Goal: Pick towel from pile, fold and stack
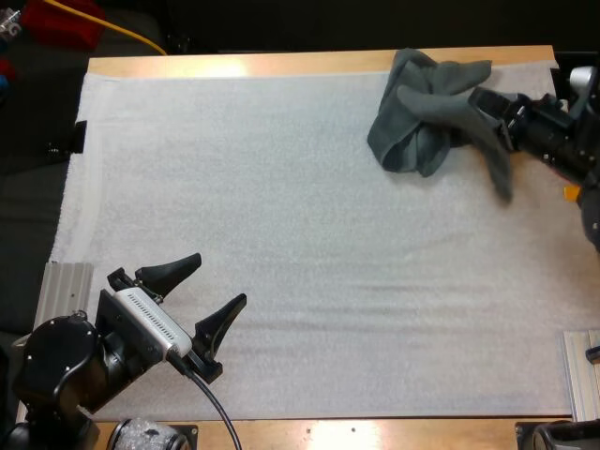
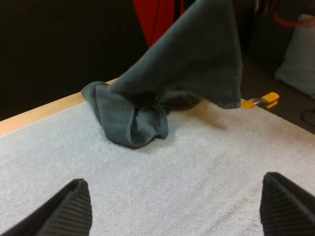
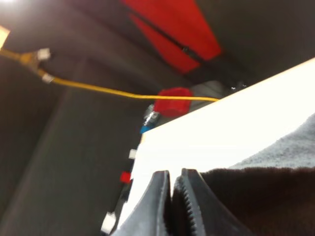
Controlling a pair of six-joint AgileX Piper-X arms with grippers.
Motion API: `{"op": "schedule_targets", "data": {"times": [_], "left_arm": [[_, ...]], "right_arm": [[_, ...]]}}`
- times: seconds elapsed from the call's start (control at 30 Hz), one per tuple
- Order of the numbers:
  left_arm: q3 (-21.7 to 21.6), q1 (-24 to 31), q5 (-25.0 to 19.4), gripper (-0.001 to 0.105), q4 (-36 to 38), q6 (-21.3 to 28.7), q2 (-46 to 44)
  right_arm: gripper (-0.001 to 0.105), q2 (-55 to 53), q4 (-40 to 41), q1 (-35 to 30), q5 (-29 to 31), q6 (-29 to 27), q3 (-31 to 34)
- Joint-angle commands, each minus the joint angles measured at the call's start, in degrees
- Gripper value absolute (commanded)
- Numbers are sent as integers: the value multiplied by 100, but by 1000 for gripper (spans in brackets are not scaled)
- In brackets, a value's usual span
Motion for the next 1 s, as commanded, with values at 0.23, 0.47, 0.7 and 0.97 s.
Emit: {"op": "schedule_targets", "data": {"times": [0.23, 0.47, 0.7, 0.97], "left_arm": [[-42, -24, 43, 68, -69, -45, 1], [-42, -24, 43, 68, -69, -45, 1], [-42, -24, 43, 68, -69, -45, 1], [-42, -24, 43, 68, -69, -45, 1]], "right_arm": [[1, -318, 1804, 677, 601, -1259, -778], [1, -459, 2643, 1575, 1201, -1744, -1228], [1, -458, 2597, 2746, 1685, -1698, -1628], [1, -203, 1828, 3901, 1834, -1044, -1628]]}}
